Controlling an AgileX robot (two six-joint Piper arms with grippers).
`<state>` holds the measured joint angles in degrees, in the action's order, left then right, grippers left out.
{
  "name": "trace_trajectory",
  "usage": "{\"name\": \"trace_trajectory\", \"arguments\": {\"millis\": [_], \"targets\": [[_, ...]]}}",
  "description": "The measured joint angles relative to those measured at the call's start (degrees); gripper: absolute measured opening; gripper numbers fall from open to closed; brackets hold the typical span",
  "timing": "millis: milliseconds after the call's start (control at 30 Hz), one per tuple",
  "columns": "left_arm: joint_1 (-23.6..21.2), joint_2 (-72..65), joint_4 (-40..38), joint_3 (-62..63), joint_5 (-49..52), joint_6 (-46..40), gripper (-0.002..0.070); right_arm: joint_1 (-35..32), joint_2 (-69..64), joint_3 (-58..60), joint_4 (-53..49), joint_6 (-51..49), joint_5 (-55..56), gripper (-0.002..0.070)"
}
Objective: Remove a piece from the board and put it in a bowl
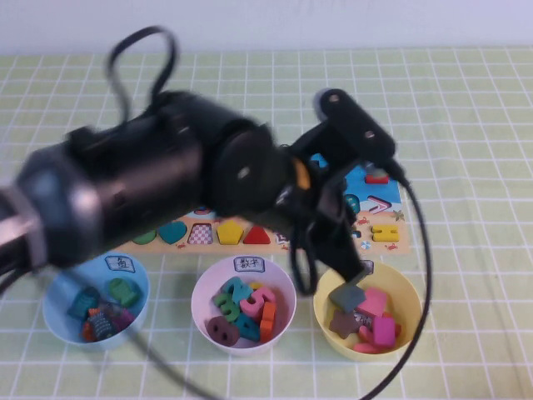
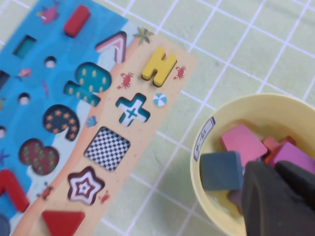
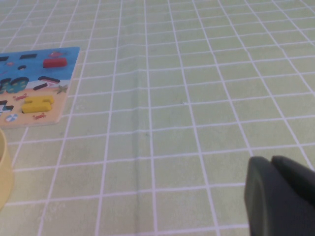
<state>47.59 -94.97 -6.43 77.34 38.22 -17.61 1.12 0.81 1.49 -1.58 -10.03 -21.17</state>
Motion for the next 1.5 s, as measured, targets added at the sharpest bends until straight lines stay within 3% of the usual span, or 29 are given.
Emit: {"name": "trace_trajectory", "arguments": {"millis": [367, 867, 1267, 1500], "targets": [[0.00, 24.15, 0.00, -26.42, -15.61, 3.88, -0.0001, 0.00, 0.00, 0.00, 0.00, 0.00, 0.00, -0.0017], [0.00, 51.88, 0.90, -41.53, -16.74, 5.19, -0.0001, 0.00, 0.00, 0.00, 0.00, 0.00, 0.00, -0.0017], [0.00, 60.80, 14.97, -44.94, -2.98, 12.41, -0.0002, 0.00, 0.00, 0.00, 0.00, 0.00, 0.00, -0.0017], [0.00, 60.80, 22.58, -44.94, -4.28, 14.18, -0.0002, 0.00, 0.00, 0.00, 0.00, 0.00, 0.00, -0.0017]]}}
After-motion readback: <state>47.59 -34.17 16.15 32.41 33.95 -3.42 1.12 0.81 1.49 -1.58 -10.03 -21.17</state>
